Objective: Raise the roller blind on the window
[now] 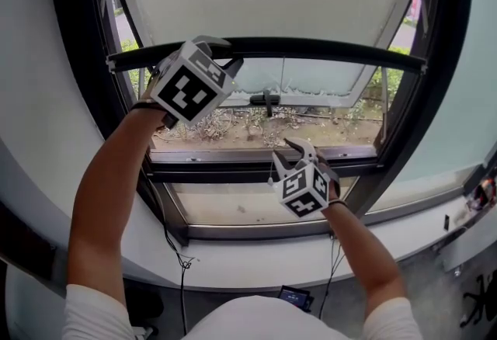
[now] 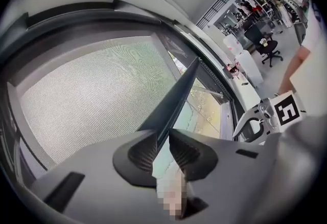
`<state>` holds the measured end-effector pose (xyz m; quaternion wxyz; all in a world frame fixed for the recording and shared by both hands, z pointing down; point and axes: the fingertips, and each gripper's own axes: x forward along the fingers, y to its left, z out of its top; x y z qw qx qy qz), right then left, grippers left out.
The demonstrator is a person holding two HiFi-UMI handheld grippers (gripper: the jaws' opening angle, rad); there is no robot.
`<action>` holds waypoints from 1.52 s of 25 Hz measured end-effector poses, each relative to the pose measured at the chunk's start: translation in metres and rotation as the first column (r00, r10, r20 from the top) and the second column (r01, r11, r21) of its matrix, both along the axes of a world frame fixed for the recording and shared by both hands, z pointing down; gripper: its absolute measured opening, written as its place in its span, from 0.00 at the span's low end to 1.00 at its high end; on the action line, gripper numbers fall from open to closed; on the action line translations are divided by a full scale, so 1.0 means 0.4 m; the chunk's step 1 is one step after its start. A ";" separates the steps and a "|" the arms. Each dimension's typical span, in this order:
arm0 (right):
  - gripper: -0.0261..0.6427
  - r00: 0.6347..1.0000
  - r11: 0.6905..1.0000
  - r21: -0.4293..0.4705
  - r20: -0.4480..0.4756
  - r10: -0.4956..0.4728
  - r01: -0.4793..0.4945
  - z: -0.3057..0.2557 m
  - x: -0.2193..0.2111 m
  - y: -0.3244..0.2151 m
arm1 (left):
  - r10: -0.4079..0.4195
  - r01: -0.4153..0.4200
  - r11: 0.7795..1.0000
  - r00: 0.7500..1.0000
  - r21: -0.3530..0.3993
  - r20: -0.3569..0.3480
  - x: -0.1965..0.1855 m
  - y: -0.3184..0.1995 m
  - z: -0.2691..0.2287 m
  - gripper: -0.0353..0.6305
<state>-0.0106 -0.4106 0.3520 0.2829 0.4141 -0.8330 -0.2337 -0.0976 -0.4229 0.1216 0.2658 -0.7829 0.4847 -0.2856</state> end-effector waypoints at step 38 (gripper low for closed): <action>0.26 0.996 0.977 -0.201 -0.063 0.062 -0.073 0.201 -0.083 -0.141 | -0.041 0.031 0.989 0.997 0.147 0.064 0.001 -0.008 -0.201 0.19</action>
